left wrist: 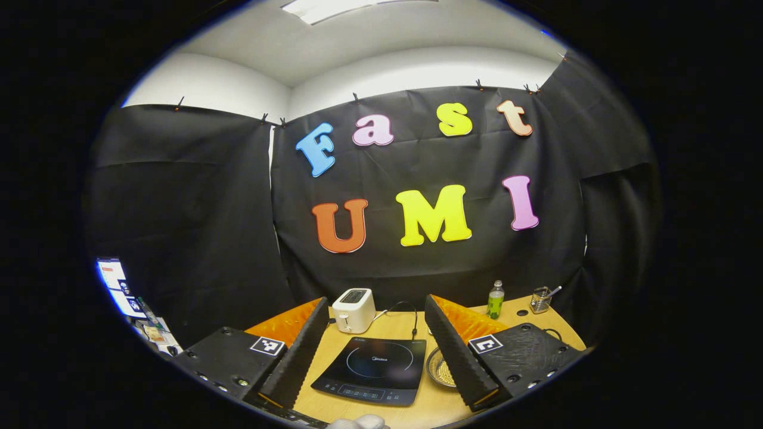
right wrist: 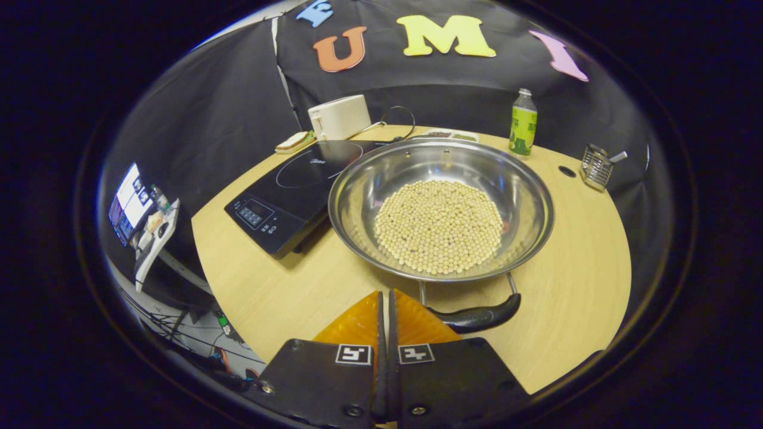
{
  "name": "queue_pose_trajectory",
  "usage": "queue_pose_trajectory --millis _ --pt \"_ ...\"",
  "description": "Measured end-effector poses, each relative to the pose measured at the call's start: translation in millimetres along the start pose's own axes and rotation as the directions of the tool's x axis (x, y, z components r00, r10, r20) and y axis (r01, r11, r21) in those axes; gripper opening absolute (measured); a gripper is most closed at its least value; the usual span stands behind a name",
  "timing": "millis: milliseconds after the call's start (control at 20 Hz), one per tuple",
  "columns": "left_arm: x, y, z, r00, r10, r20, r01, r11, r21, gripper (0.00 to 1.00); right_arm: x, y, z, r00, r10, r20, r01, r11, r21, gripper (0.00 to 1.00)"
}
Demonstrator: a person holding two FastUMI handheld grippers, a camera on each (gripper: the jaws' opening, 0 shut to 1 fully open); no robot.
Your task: First push the handle of the pot to place it horizontally, then grasp the pot with both hands and set it on the induction cooktop.
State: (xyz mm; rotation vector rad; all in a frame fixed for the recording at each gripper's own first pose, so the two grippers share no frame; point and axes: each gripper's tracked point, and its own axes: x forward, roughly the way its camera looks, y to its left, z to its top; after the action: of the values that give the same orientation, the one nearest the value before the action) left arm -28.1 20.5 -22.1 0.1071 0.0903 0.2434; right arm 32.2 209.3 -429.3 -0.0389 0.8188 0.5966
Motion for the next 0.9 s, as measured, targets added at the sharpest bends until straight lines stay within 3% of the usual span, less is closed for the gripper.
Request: queue_pose_trajectory --millis 550,750,850,900 --pt "9.3 -14.4 -2.0 1.000 -0.020 0.004 0.020 1.000 -0.007 0.96 -16.5 -71.8 0.5 0.994 -0.111 0.011 0.111 0.994 0.025 0.00" --pt "11.0 -20.4 -0.1 1.000 -0.018 0.008 0.018 1.000 -0.003 0.96 -16.9 -97.1 7.8 0.990 -0.142 0.020 0.141 0.989 0.032 0.04" --pt "11.9 -22.2 -0.6 1.000 -0.009 0.004 0.009 1.000 -0.005 0.96 -16.8 -107.6 13.4 0.988 -0.149 0.028 0.148 0.988 0.038 0.00" --pt "12.1 -23.3 -1.5 1.000 -0.005 0.001 0.005 1.000 -0.008 0.96 -16.0 -112.6 15.4 0.988 -0.152 0.028 0.152 0.988 0.033 0.04"
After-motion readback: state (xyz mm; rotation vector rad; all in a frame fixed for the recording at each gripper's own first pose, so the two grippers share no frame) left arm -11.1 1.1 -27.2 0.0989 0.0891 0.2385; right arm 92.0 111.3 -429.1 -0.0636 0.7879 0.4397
